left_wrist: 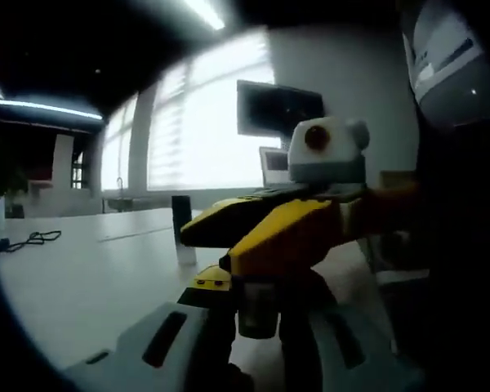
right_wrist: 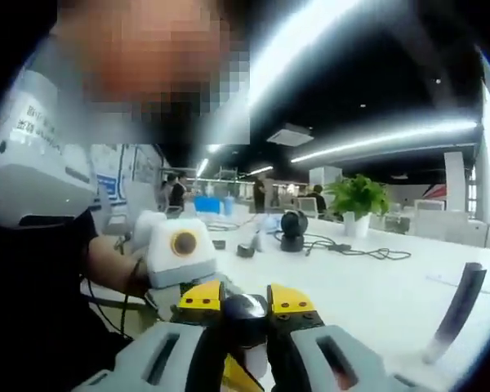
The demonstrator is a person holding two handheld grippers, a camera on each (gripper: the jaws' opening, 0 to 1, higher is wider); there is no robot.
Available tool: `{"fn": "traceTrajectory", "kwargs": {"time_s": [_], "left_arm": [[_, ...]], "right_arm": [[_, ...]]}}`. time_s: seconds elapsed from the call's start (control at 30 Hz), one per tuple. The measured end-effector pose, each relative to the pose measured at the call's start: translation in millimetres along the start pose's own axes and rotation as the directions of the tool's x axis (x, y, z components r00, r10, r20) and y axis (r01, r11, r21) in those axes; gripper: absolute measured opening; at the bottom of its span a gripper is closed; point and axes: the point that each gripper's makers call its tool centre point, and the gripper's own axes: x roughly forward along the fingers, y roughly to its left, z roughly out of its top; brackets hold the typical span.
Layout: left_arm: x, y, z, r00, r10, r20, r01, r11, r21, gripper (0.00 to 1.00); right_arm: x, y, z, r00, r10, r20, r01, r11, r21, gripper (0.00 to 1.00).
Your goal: Pick up cosmetic bottle twist off cap place on table pick up cap screw tight cap place on table
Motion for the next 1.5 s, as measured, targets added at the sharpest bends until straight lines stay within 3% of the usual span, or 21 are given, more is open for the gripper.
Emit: {"fn": "traceTrajectory", "kwargs": {"time_s": [0.27,0.37,0.47,0.5,0.6,1.0,1.5], "left_arm": [[-0.7,8.4,2.3,0.999,0.048,0.012,-0.048,0.999,-0.015,0.09],[-2.3,13.2,4.5,0.996,0.086,0.020,-0.086,0.996,0.032,0.09],[-3.9,13.5,6.8,0.994,0.103,0.029,-0.104,0.994,0.043,0.09],[-4.6,11.2,3.5,0.995,0.102,0.008,-0.102,0.994,-0.030,0.09],[-4.0,13.4,6.0,0.993,0.117,0.014,-0.117,0.993,0.030,0.09],[-3.4,17.1,3.4,0.990,0.138,-0.005,-0.138,0.989,0.045,0.09],[-6.5,29.2,7.3,0.966,0.259,-0.003,-0.258,0.964,0.062,0.08]], "right_arm": [[4.0,-8.2,3.0,0.995,-0.101,0.012,0.101,0.995,0.008,0.12],[5.6,-10.1,4.2,0.991,-0.135,0.019,0.135,0.991,-0.007,0.12],[5.9,-11.1,6.5,0.990,-0.141,0.030,0.141,0.990,-0.004,0.12],[6.0,-10.6,5.9,0.990,-0.141,0.027,0.141,0.990,0.003,0.12],[5.5,-10.9,5.9,0.988,-0.149,0.035,0.149,0.989,0.008,0.12],[6.5,-14.0,2.5,0.979,-0.202,0.028,0.202,0.979,-0.003,0.12],[12.7,-18.2,5.0,0.955,-0.295,0.029,0.296,0.955,-0.030,0.12]]}}
